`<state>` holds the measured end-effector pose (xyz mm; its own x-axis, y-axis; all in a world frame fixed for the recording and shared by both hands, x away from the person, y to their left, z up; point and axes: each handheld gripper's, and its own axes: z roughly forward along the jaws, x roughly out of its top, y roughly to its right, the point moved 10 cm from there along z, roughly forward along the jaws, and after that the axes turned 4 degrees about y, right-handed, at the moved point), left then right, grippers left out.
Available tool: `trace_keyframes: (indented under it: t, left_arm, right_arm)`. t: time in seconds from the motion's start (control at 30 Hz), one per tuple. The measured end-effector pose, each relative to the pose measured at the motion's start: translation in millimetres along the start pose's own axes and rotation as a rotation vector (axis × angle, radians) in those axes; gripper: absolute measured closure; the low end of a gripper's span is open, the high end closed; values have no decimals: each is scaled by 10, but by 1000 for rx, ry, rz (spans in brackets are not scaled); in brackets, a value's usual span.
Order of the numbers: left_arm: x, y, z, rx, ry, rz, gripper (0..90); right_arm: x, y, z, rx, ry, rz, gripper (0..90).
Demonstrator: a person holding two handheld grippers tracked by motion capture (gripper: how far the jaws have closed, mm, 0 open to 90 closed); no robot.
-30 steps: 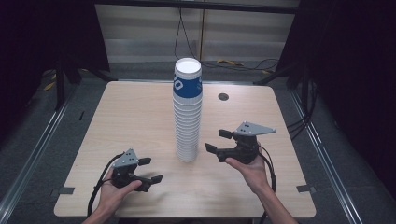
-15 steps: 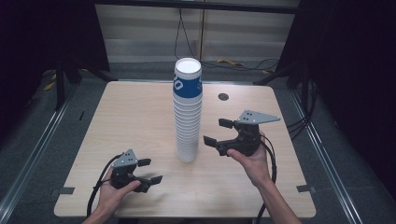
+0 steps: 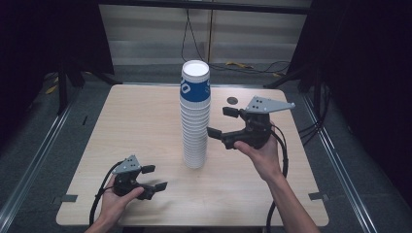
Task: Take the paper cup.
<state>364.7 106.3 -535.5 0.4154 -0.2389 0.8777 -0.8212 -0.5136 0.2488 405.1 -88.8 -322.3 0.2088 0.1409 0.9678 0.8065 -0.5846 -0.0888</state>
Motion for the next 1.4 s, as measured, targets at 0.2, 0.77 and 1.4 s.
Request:
trace_keyframes:
  t: [0.2, 0.77, 1.4]
  left_arm:
    - [-6, 22, 18, -11, -3, 13, 162]
    - [-16, 12, 43, -13, -20, 31, 161]
    - [-41, 0, 43, -2, -36, 37, 161]
  right_arm:
    - [279, 38, -24, 1, 38, -12, 140]
    - [621, 55, 153, 39, 41, -52, 147]
    - [771, 85, 344, 61, -36, -56, 137]
